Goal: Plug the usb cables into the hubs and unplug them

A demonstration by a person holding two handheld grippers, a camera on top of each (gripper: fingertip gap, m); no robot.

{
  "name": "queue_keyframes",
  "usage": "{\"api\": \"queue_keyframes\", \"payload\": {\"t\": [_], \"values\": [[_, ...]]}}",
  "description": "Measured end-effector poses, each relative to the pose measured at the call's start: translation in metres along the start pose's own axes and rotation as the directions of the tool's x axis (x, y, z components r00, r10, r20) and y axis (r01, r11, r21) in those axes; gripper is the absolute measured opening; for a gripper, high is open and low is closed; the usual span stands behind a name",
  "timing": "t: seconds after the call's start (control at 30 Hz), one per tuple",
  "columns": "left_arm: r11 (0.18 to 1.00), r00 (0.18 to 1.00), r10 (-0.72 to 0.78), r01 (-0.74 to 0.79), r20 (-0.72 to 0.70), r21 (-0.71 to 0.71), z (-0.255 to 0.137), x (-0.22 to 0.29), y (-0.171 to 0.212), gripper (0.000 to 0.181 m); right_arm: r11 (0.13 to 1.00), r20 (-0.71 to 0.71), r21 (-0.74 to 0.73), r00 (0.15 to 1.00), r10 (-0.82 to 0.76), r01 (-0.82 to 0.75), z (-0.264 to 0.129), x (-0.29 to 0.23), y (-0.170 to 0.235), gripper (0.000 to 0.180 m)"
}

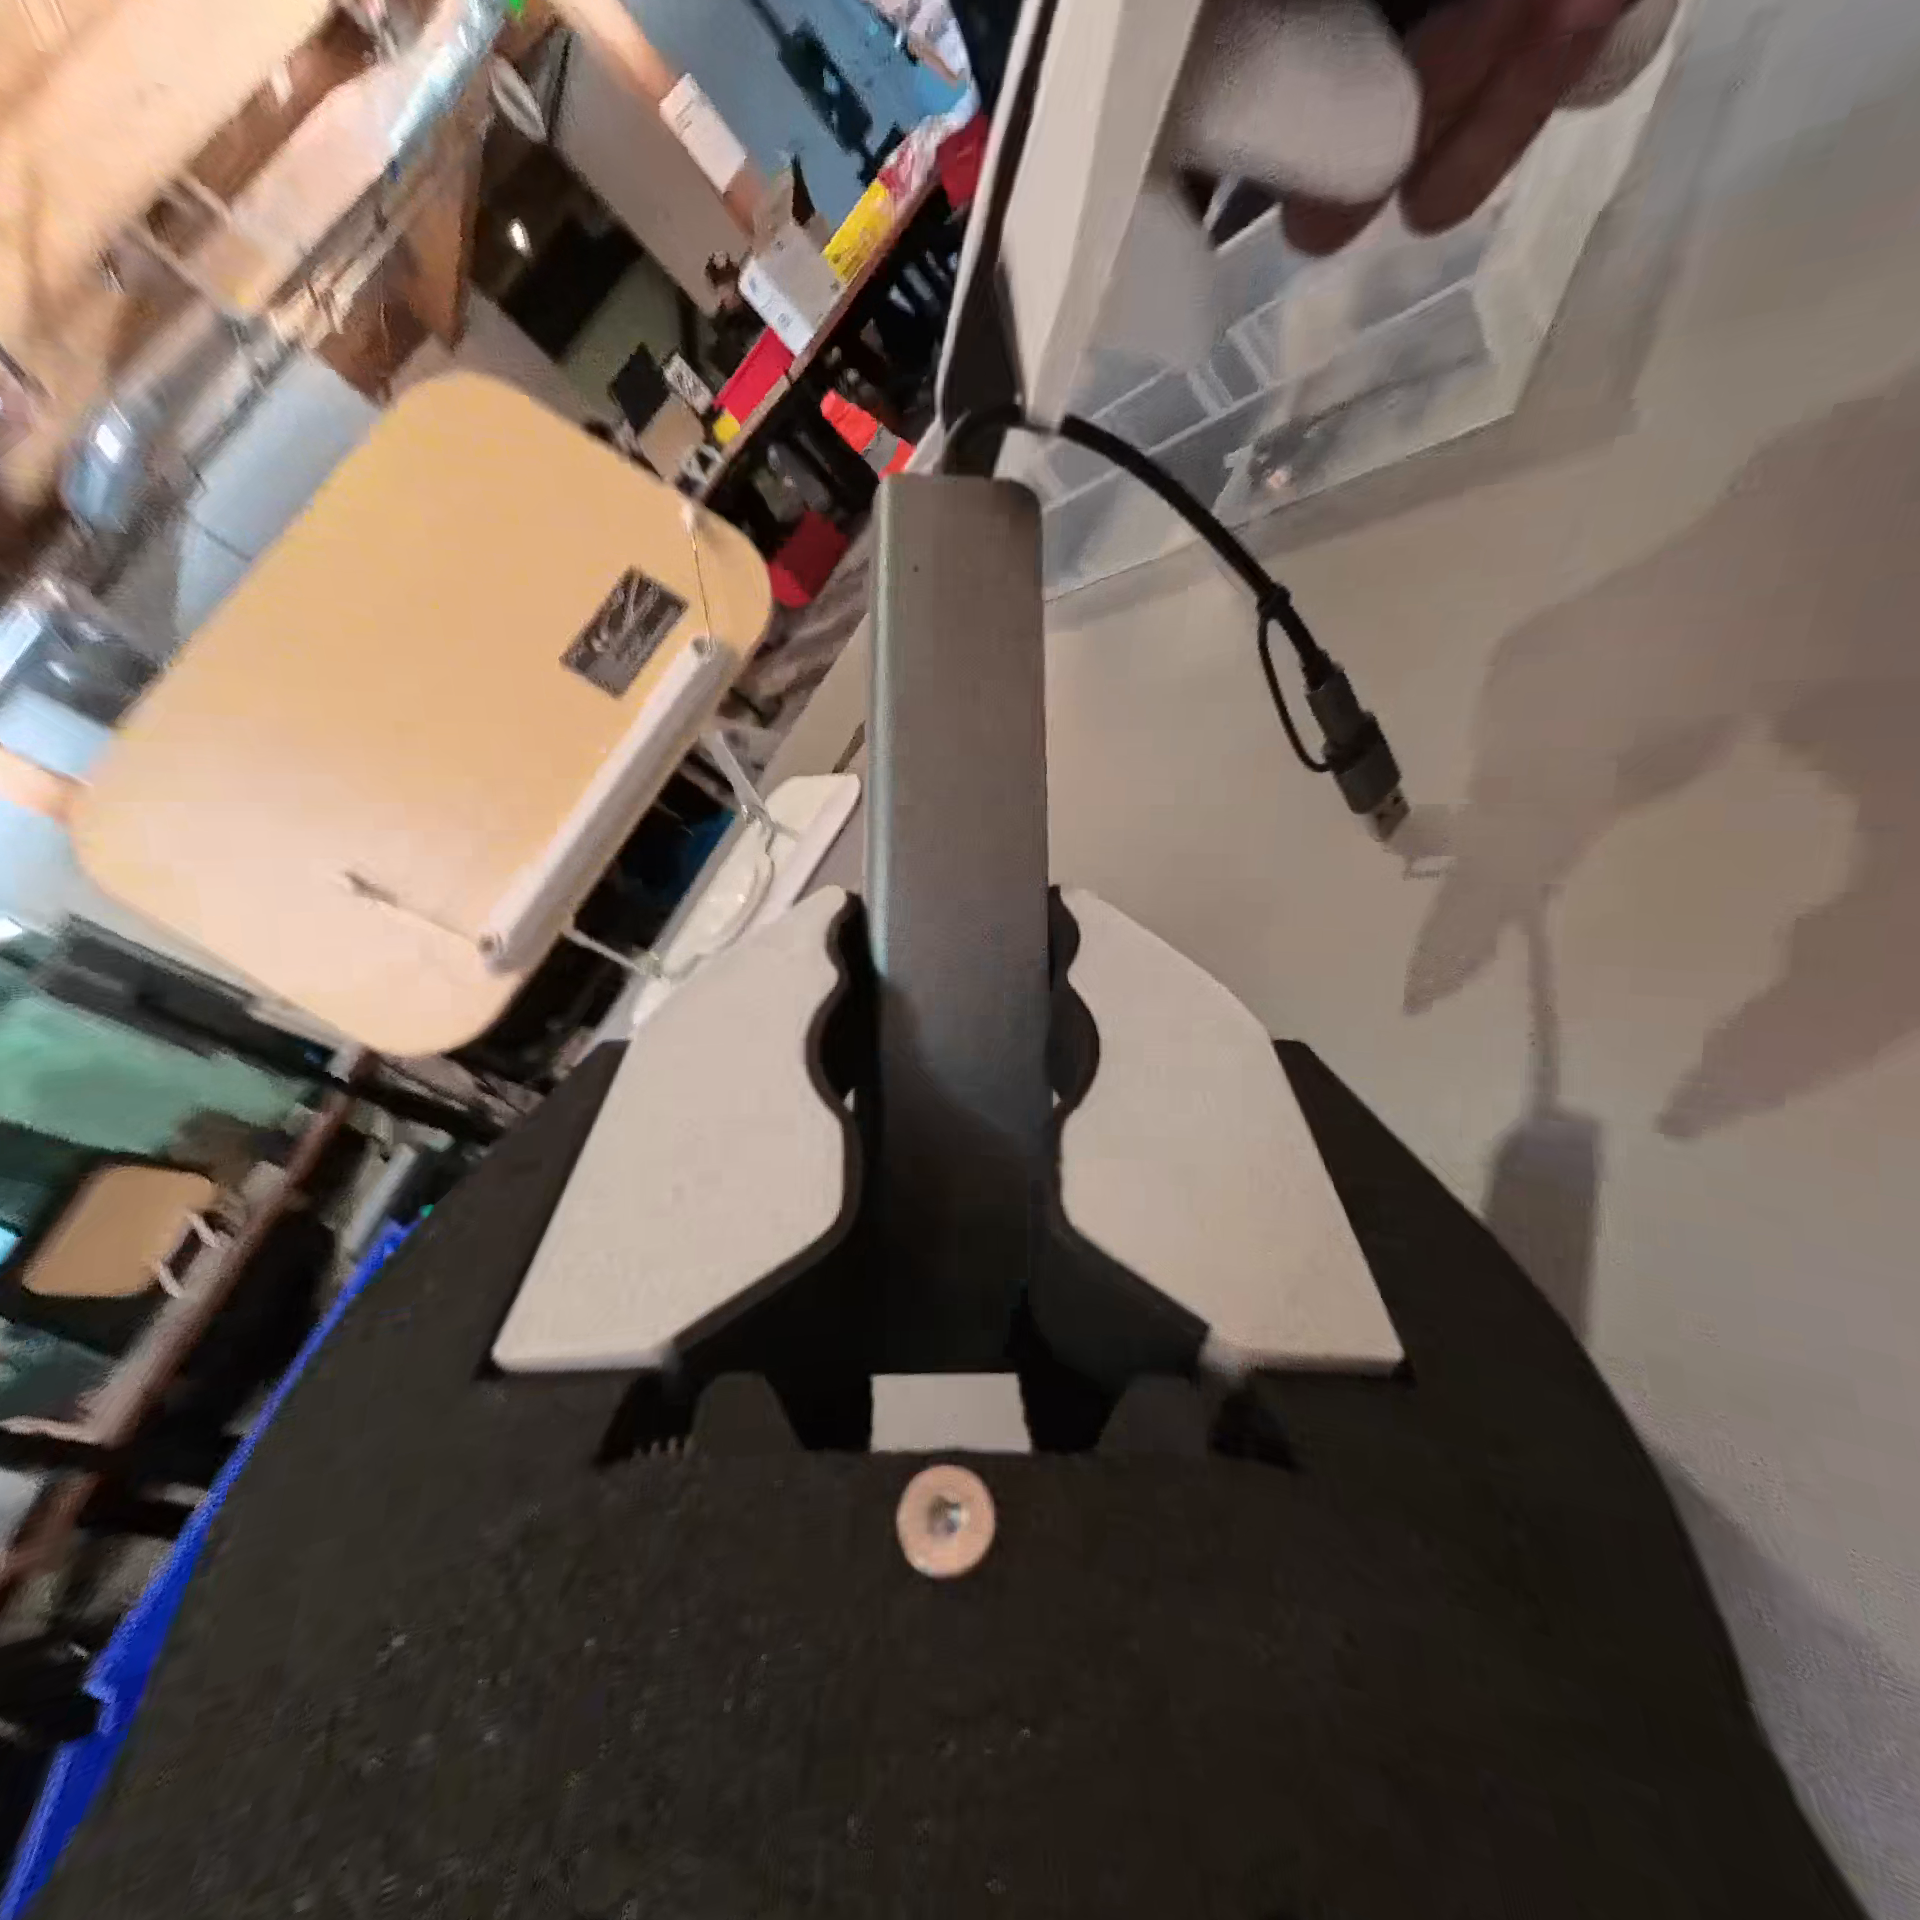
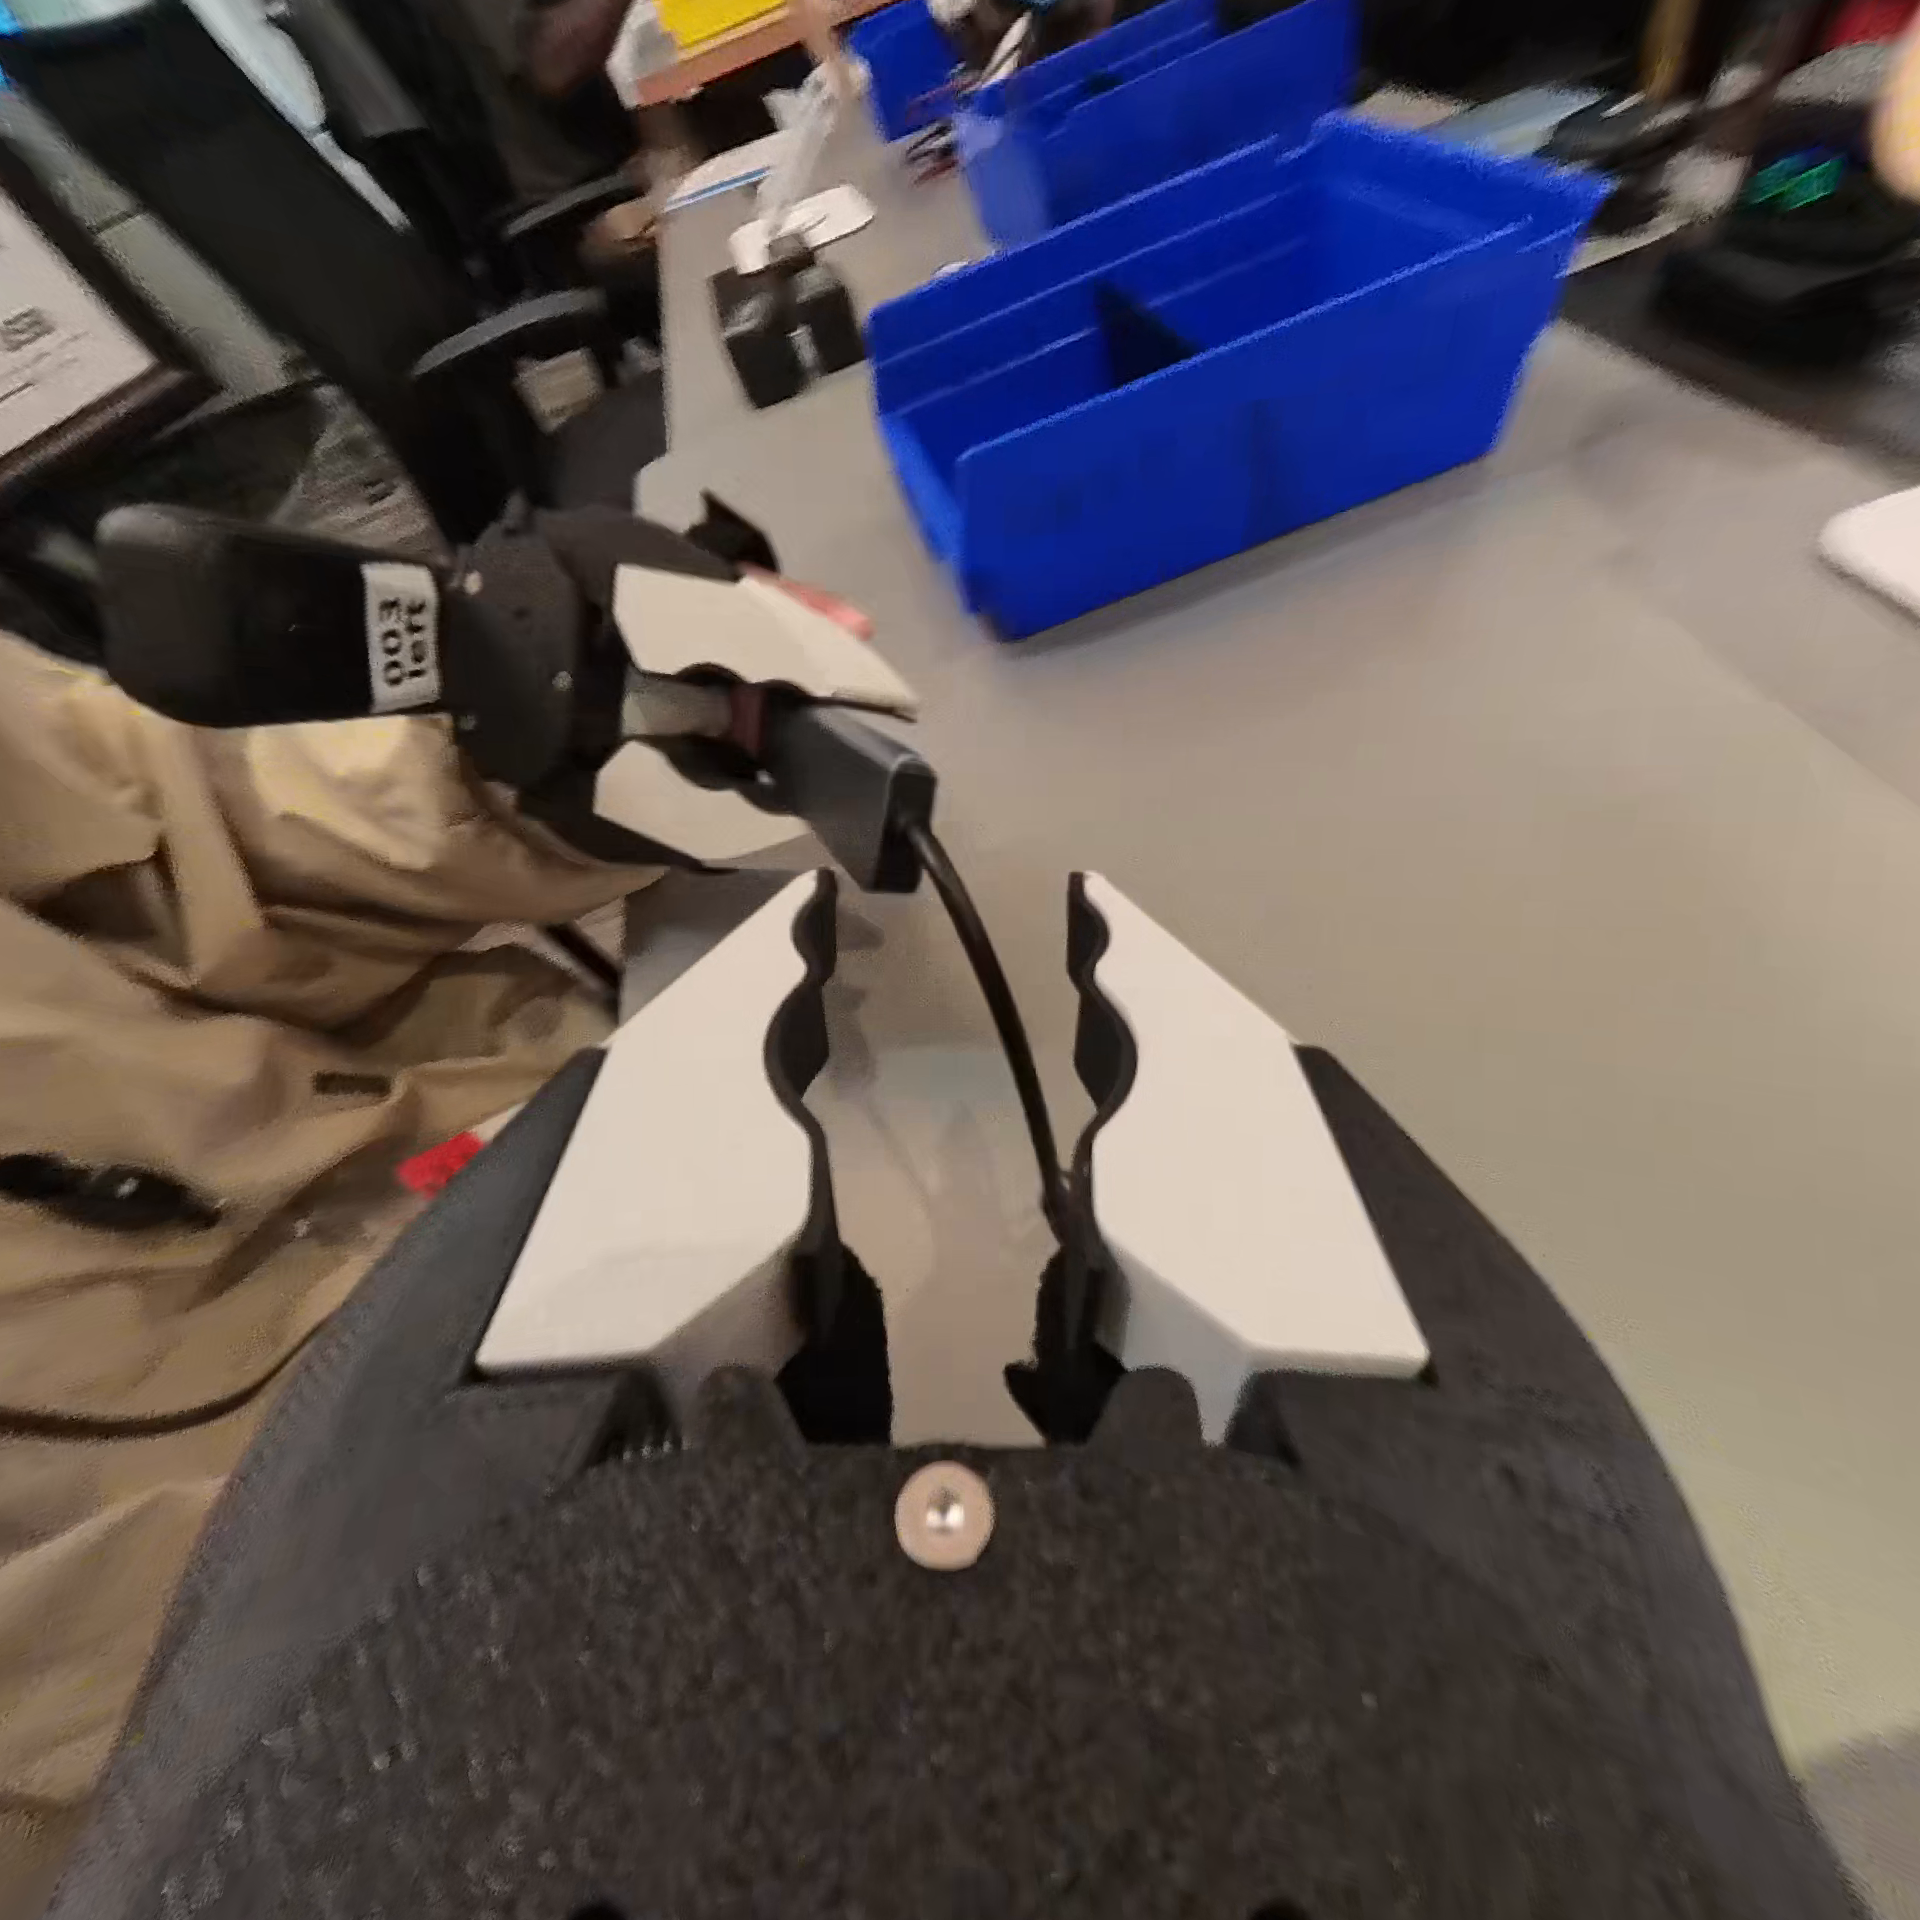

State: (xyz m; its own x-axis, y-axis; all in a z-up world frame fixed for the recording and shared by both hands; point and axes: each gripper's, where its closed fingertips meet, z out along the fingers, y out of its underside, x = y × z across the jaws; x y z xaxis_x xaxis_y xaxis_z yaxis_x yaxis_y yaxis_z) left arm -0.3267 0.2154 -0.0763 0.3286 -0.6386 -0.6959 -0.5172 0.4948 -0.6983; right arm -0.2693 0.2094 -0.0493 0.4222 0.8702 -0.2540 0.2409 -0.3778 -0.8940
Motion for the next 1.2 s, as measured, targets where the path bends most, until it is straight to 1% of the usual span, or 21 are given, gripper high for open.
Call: {"api": "queue_keyframes", "payload": {"t": [0.07,0.13,0.17,0.2,0.23,0.27,0.3,0.37,0.4,0.43,0.5,0.53,0.63,0.7,0.77,0.87,0.93,1.0,1.07,1.13,1.2], "values": [[0.999,0.999,0.048,-0.048,0.003,0.006,0.000,0.003,-0.005,0.032,0.998,0.117,-0.062,0.993,0.013,-0.005,0.013,-0.020,0.015,0.044],[0.997,0.997,0.080,-0.080,-0.008,0.015,0.000,0.008,-0.007,0.032,0.998,0.150,-0.061,0.988,0.036,-0.028,0.018,-0.024,0.016,0.039],[0.995,0.995,0.097,-0.096,-0.014,0.040,-0.002,0.011,-0.011,0.032,0.998,0.180,-0.028,0.982,0.060,-0.056,0.019,-0.027,0.010,0.028],[0.993,0.994,0.111,-0.111,-0.014,0.048,-0.002,0.013,-0.013,0.032,0.995,0.218,0.016,0.972,0.088,-0.094,0.017,-0.031,0.003,0.022],[0.992,0.993,0.121,-0.121,-0.002,0.035,-0.002,0.013,-0.013,0.032,0.991,0.259,0.038,0.959,0.111,-0.125,0.016,-0.035,-0.002,0.010],[0.992,0.992,0.124,-0.124,0.010,0.026,-0.001,0.013,-0.013,0.032,0.992,0.258,0.027,0.959,0.115,-0.126,0.016,-0.033,0.000,0.009],[0.994,0.994,0.106,-0.107,0.025,0.032,-0.001,0.012,-0.015,0.033,0.993,0.262,0.007,0.959,0.111,-0.117,0.014,-0.034,0.001,0.009],[0.998,1.000,-0.003,0.001,0.028,0.059,0.000,0.010,-0.019,0.049,0.996,0.257,-0.022,0.962,0.089,-0.086,0.005,-0.034,-0.001,0.009],[0.996,0.998,-0.065,0.064,0.006,0.069,0.000,0.009,-0.019,0.053,0.998,0.227,-0.019,0.972,0.065,-0.063,-0.003,-0.030,-0.005,0.009],[0.990,0.993,-0.119,0.119,-0.002,0.081,-0.002,0.006,-0.020,0.053,0.999,0.165,0.001,0.986,0.034,-0.034,-0.014,-0.021,-0.014,0.009],[0.976,0.979,-0.201,0.197,0.029,0.098,-0.005,-0.008,-0.017,0.054,0.998,0.045,0.056,0.998,-0.038,0.035,-0.049,-0.004,-0.040,0.009],[0.971,0.972,-0.226,0.219,0.062,0.100,-0.007,-0.017,-0.014,0.051,0.991,-0.022,0.112,0.997,-0.071,0.073,-0.072,0.004,-0.060,0.009],[0.953,0.948,-0.297,0.287,0.117,0.095,-0.011,-0.034,-0.003,0.044,0.943,-0.257,0.260,0.956,-0.142,0.210,-0.154,0.032,-0.118,0.009],[0.937,0.930,-0.348,0.339,0.118,0.089,-0.011,-0.038,0.003,0.039,0.921,-0.393,0.285,0.908,-0.142,0.267,-0.202,0.065,-0.136,0.009],[0.926,0.920,-0.376,0.367,0.110,0.089,-0.011,-0.039,0.005,0.036,0.939,-0.399,0.274,0.913,-0.088,0.210,-0.230,0.105,-0.131,0.009],[0.931,0.925,-0.364,0.358,0.106,0.074,-0.010,-0.035,0.007,0.032,0.953,-0.326,0.300,0.943,0.071,0.032,-0.248,0.173,-0.103,0.009],[0.939,0.933,-0.342,0.337,0.111,0.060,-0.009,-0.034,0.008,0.031,0.946,-0.296,0.307,0.934,0.201,-0.106,-0.251,0.216,-0.075,0.009],[0.947,0.938,-0.320,0.314,0.134,0.063,-0.010,-0.035,0.006,0.028,0.919,-0.234,0.301,0.915,0.328,-0.253,-0.245,0.243,-0.047,0.009],[0.947,0.938,-0.320,0.315,0.134,0.060,-0.010,-0.034,0.006,0.028,0.886,-0.210,0.296,0.881,0.425,-0.357,-0.239,0.264,-0.026,0.009],[0.947,0.938,-0.320,0.317,0.132,0.043,-0.008,-0.033,0.010,0.028,0.877,-0.224,0.214,0.852,0.473,-0.430,-0.232,0.277,-0.004,0.009],[0.950,0.941,-0.311,0.311,0.134,0.024,-0.006,-0.032,0.014,0.028,0.888,-0.304,0.089,0.837,0.456,-0.452,-0.230,0.290,0.021,0.009]]}}
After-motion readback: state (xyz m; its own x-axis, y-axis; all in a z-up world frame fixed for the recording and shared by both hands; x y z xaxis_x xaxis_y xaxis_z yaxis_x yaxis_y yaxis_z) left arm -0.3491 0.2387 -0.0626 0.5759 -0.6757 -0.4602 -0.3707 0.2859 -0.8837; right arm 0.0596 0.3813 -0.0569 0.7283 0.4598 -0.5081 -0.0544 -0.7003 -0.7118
